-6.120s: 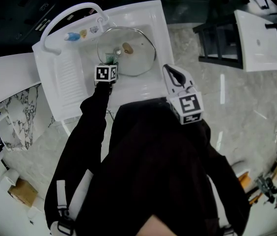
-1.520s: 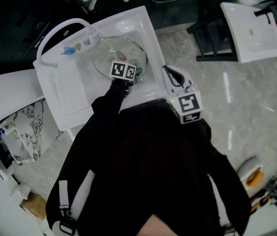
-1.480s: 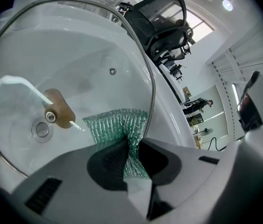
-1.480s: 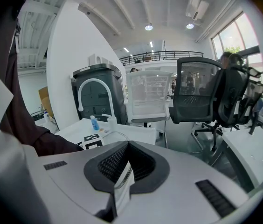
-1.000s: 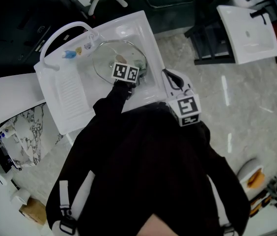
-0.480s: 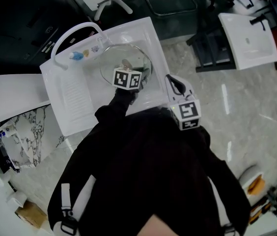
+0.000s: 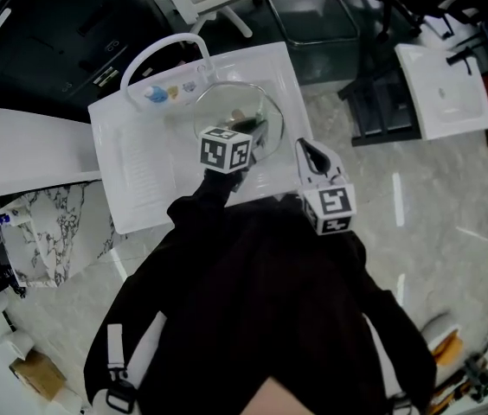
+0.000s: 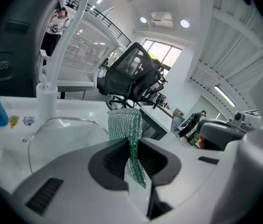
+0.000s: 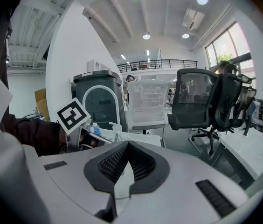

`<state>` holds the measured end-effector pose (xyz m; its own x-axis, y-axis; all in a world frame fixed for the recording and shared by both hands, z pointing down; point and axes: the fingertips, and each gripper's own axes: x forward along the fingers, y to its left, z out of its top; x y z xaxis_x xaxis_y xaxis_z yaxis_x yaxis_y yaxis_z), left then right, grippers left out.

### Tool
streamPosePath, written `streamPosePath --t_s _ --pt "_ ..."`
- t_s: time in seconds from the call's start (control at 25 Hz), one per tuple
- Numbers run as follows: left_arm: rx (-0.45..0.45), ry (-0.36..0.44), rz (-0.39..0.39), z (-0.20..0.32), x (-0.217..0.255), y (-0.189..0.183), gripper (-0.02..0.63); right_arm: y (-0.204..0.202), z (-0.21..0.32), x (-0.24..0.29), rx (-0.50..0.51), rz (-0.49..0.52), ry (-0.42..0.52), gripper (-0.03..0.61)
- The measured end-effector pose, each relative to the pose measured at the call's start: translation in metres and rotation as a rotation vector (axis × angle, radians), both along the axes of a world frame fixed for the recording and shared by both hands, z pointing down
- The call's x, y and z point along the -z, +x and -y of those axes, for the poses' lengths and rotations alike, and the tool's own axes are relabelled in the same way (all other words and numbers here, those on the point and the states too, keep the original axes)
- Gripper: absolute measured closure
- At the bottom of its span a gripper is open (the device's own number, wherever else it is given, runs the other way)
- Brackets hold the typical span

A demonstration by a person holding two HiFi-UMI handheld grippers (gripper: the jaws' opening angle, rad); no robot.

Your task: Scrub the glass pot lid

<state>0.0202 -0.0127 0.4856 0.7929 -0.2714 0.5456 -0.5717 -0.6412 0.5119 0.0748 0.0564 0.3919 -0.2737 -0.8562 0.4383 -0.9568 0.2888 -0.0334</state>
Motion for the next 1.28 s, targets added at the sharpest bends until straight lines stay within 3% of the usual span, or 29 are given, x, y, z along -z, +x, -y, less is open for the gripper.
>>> streamPosePath --t_s 0.44,0.88,1.12,1.28 --pt "0.118 0.251 -0.032 0.003 0.078 -0.054 0.557 -0.026 0.021 0.02 0.002 0.044 0.085 0.577" --pt "0.21 0.486 -0.078 0.0 0.126 -0.078 0.557 -0.039 0.031 0.044 0.016 0.099 0.145 0.577" --pt "0.258 0.583 -0.087 -0.002 0.148 -0.089 0.557 -0.044 0.033 0.049 0.037 0.105 0.169 0.577" --pt "0.261 0.602 -0.065 -0.008 0.149 -0.089 0.557 -0.041 0.034 0.049 0.026 0.12 0.187 0.577"
